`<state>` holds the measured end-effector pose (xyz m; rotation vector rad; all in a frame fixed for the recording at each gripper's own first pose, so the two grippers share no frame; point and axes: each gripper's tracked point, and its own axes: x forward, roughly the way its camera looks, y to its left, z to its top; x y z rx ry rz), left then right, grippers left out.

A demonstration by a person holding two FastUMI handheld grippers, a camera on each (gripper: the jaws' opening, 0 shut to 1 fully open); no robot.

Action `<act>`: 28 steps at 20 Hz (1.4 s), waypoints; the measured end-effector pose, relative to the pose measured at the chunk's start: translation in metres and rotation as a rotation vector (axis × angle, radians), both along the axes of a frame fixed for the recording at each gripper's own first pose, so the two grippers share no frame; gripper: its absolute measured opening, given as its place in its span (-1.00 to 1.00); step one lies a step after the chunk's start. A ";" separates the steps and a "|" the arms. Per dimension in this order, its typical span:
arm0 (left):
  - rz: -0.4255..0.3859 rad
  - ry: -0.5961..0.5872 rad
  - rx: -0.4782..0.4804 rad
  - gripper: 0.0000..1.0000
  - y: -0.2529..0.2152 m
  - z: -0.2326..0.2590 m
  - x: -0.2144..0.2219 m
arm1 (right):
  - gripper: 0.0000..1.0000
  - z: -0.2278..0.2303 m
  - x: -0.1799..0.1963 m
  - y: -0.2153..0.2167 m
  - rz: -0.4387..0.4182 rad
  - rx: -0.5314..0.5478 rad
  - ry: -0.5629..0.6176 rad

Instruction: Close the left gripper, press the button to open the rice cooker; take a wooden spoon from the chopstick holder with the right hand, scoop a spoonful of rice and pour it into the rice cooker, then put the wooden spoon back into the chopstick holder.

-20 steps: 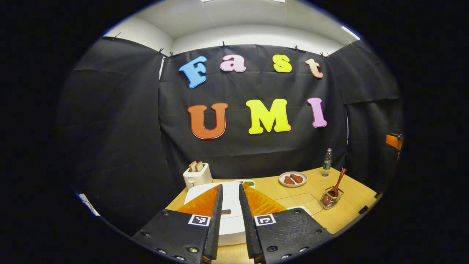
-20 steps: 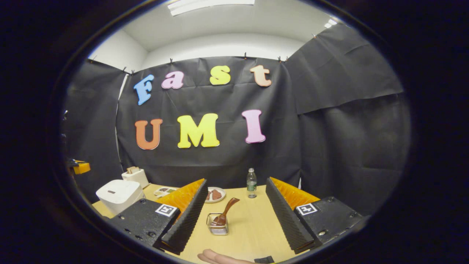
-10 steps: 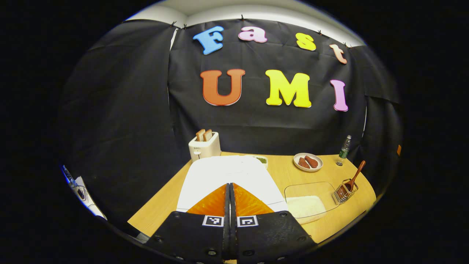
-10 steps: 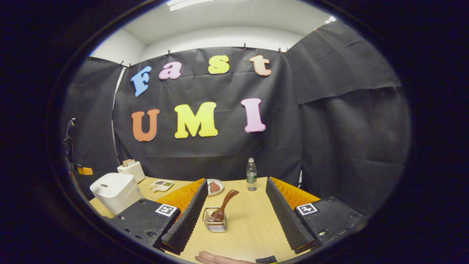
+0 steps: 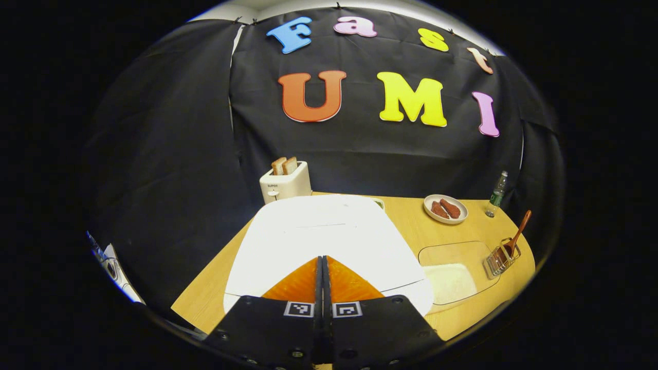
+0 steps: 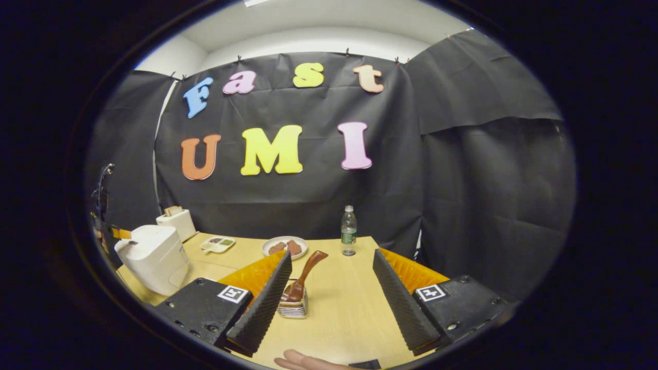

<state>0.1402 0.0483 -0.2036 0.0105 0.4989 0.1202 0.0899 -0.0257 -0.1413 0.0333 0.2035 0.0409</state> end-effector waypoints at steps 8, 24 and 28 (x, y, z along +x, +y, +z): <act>0.018 0.044 -0.008 -1.00 0.000 -0.012 -0.003 | 0.99 -0.021 0.010 -0.014 -0.017 0.017 0.031; 0.028 -0.203 -0.088 -1.00 0.010 0.076 -0.006 | 0.99 -0.029 -0.007 -0.015 -0.022 -0.016 0.037; 0.098 -0.264 -0.073 -0.87 0.027 0.094 -0.038 | 1.00 -0.033 -0.007 -0.006 -0.001 -0.014 0.035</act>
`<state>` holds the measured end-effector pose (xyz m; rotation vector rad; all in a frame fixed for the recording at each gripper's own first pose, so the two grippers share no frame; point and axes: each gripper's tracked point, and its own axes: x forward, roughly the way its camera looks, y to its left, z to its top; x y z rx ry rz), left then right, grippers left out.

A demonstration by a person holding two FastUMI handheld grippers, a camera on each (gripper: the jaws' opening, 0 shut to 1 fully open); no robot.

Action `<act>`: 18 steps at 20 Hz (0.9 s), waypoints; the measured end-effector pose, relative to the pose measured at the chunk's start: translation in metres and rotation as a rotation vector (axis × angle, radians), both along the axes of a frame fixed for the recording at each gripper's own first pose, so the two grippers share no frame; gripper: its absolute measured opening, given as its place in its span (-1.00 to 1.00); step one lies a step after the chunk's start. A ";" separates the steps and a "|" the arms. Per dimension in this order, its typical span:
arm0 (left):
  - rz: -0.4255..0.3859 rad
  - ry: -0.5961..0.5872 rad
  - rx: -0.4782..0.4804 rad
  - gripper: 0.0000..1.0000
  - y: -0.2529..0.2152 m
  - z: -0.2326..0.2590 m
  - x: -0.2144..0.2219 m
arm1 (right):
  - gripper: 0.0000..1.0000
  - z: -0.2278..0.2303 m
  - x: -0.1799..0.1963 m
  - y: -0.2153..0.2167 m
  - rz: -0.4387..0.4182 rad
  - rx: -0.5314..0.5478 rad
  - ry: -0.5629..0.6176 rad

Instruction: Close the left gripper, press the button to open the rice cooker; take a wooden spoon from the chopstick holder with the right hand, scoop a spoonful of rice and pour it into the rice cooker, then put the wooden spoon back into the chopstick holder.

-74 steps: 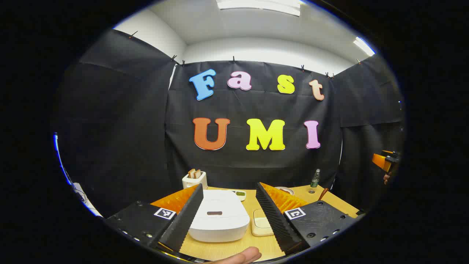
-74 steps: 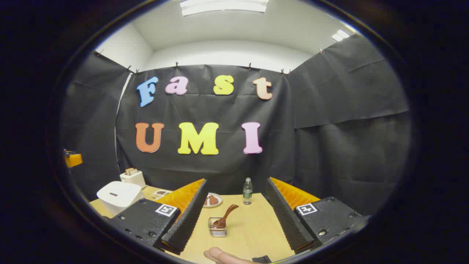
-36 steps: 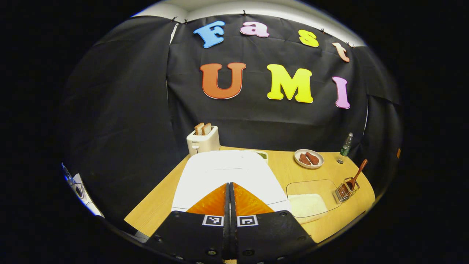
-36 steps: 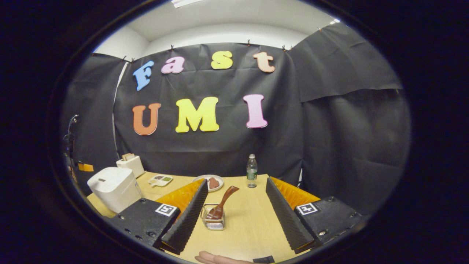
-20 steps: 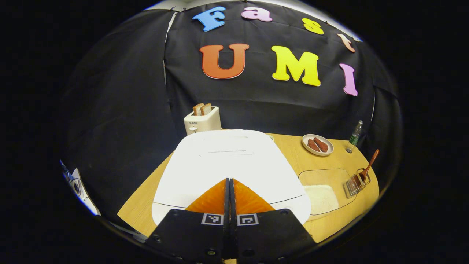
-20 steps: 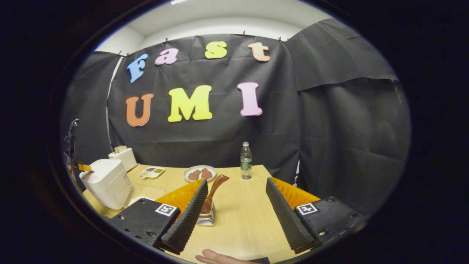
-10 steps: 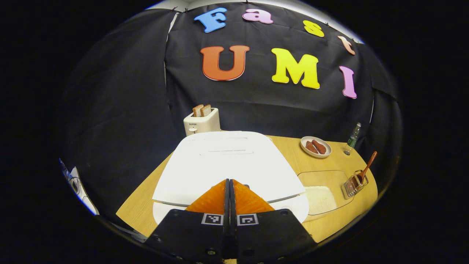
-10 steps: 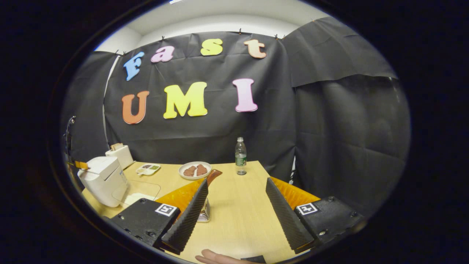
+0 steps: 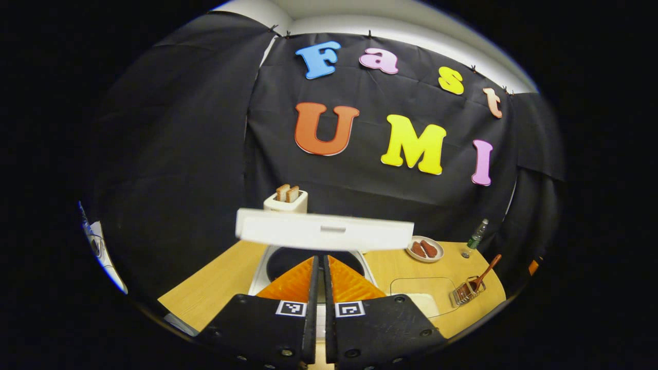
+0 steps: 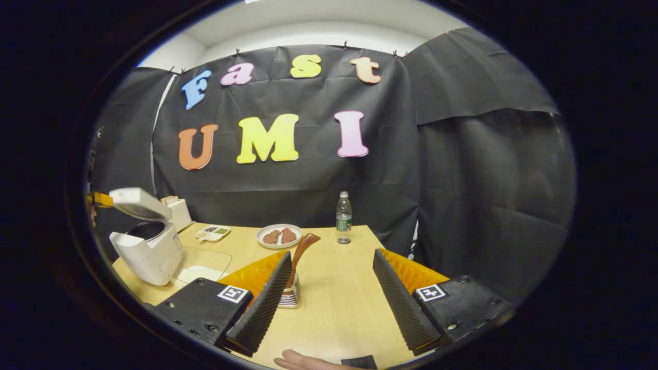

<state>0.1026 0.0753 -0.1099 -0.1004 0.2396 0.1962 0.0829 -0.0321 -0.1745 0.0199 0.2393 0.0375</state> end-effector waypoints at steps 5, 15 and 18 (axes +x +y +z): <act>-0.030 -0.039 0.049 0.89 -0.010 0.012 -0.032 | 0.99 -0.010 0.015 0.009 0.003 0.020 0.007; -0.103 -0.199 0.054 0.89 -0.038 0.037 -0.104 | 1.00 -0.061 0.081 0.049 0.132 0.154 0.051; -0.125 -0.263 0.075 0.89 -0.049 0.046 -0.131 | 1.00 -0.081 0.108 0.053 0.144 0.219 0.074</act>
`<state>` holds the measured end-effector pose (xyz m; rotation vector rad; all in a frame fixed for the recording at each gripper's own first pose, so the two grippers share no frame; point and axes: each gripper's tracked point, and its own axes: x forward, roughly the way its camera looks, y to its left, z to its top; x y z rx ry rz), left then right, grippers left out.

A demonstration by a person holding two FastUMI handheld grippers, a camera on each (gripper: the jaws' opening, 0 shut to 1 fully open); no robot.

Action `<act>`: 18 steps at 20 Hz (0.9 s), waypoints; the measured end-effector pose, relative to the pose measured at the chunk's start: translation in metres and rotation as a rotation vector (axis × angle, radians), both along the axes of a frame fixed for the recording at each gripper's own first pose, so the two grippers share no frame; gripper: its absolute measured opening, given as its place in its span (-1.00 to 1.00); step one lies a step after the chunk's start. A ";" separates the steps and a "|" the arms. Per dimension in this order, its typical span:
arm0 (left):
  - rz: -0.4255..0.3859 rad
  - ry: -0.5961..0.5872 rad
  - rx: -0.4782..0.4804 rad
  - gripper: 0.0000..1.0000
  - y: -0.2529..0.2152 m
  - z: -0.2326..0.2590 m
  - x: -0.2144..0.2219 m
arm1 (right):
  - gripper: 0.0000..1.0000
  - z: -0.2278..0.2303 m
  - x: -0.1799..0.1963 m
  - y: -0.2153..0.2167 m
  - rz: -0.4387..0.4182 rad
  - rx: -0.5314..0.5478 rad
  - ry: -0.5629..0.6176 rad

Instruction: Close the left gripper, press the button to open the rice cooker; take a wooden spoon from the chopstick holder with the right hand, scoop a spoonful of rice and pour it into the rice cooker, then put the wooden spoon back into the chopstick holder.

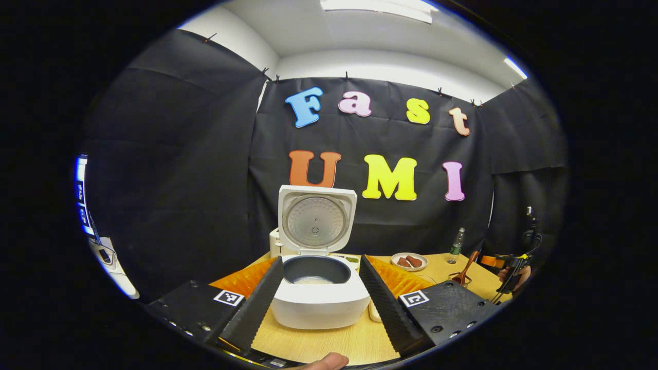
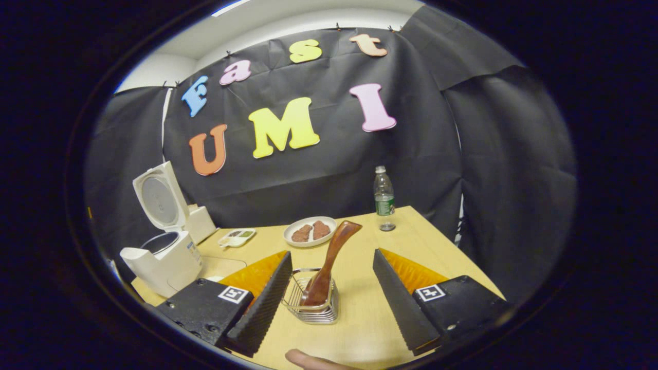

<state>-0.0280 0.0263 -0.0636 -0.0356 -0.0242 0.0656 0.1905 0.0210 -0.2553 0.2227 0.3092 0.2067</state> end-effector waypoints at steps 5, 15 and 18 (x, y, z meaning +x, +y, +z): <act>0.025 -0.057 0.085 0.88 0.000 -0.006 -0.035 | 0.99 -0.026 0.048 0.012 -0.034 0.126 0.001; 0.029 -0.027 0.109 0.89 0.006 -0.034 -0.074 | 0.41 -0.076 0.088 0.040 -0.094 0.089 0.159; 0.001 -0.015 0.115 0.88 0.000 -0.040 -0.078 | -0.25 -0.083 0.090 0.043 -0.154 0.143 0.197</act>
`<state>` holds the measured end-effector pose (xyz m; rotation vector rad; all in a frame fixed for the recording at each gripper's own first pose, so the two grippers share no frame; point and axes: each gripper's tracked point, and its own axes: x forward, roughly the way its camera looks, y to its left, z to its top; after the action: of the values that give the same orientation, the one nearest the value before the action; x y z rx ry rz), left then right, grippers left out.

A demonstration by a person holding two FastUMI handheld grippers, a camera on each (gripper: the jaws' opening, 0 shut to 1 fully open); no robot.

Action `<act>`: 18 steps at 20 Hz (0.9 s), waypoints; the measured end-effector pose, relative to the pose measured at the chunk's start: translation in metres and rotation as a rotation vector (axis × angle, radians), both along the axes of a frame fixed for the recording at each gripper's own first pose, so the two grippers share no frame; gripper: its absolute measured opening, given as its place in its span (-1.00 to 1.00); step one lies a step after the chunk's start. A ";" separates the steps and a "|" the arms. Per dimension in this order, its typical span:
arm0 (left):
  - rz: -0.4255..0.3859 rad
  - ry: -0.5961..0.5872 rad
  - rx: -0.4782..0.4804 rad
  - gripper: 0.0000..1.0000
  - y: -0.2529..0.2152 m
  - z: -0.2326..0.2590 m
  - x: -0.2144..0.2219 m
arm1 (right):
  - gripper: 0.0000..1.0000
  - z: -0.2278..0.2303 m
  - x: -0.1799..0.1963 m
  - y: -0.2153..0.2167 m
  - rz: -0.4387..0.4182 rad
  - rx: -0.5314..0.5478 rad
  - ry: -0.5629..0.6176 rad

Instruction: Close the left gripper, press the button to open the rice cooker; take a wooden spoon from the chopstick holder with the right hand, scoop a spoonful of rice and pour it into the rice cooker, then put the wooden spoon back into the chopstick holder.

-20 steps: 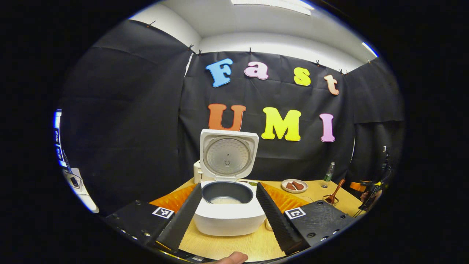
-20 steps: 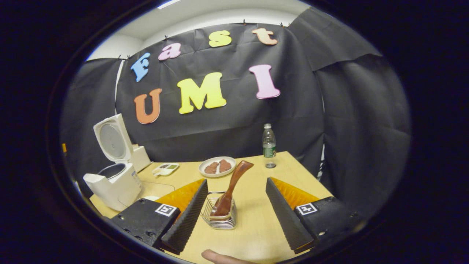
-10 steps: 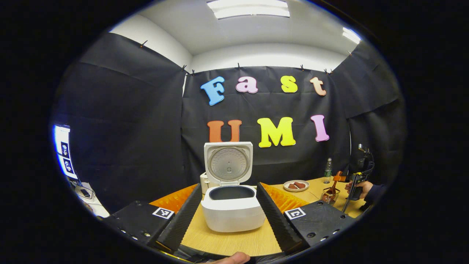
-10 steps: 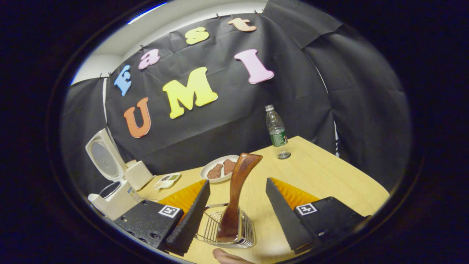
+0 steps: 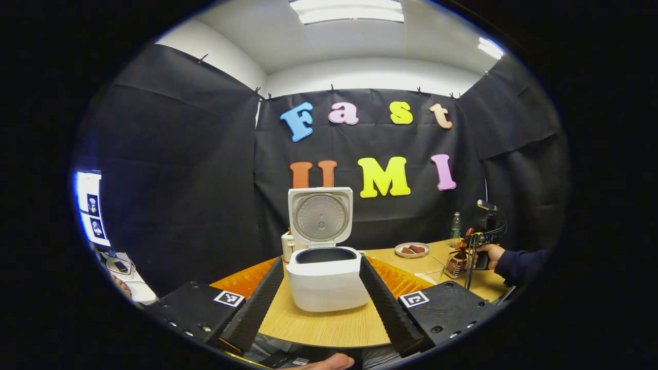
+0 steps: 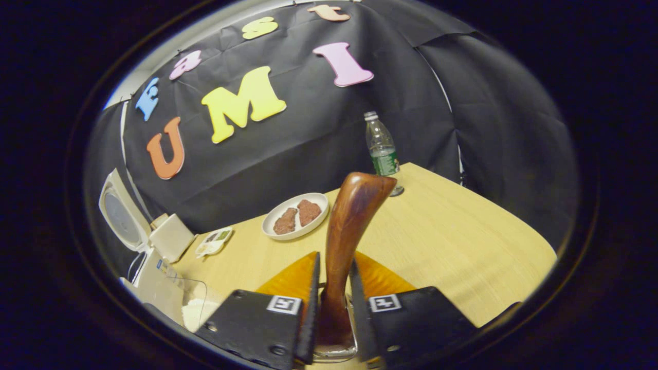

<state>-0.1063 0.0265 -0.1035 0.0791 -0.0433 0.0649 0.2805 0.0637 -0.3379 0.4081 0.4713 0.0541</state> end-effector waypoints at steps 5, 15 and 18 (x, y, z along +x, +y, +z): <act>-0.027 0.010 0.016 0.91 -0.002 -0.007 -0.001 | -0.61 0.024 -0.009 -0.001 -0.005 -0.067 -0.037; -0.046 -0.030 -0.001 0.94 0.003 0.001 -0.020 | -0.73 0.133 -0.042 0.029 0.002 -0.224 -0.251; -0.020 -0.050 -0.008 0.94 0.013 0.003 -0.025 | -0.72 0.158 -0.058 0.060 0.022 -0.217 -0.296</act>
<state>-0.1317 0.0399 -0.1006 0.0690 -0.0941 0.0471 0.2225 0.1238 -0.1794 0.1769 0.1867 0.0823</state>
